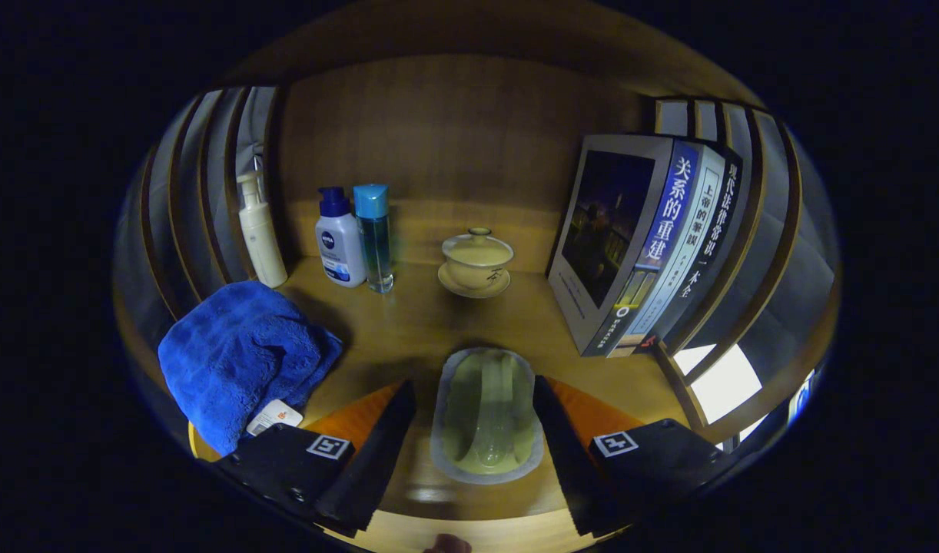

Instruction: Pull open the drawer, take out the items inside it, and place them on the countertop above the cabinet.

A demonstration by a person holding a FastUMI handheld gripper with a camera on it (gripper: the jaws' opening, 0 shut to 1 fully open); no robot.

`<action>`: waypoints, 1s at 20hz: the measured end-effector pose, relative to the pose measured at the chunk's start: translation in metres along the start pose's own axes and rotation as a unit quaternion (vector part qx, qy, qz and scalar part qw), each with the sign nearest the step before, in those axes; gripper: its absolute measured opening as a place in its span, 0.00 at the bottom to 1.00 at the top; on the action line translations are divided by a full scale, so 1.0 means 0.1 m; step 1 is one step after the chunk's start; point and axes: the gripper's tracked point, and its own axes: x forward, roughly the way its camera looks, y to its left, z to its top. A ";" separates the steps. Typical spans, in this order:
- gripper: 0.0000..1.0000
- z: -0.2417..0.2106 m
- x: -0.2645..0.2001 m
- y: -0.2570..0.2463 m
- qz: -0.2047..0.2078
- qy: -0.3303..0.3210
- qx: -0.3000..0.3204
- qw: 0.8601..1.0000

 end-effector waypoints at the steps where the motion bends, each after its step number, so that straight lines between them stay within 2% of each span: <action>1: 0.99 0.06 -0.04 0.00 0.000 -0.012 0.001 1.000; 6: 0.99 0.28 -0.39 -0.18 -0.019 -0.064 0.000 0.998; 11: 0.99 0.60 -1.04 -0.42 -0.048 -0.169 0.003 0.985; 16: 0.98 0.55 -1.65 -0.54 -0.086 -0.229 -0.005 0.970; 20: 0.98 0.51 -2.03 -0.46 -0.089 -0.262 -0.001 0.961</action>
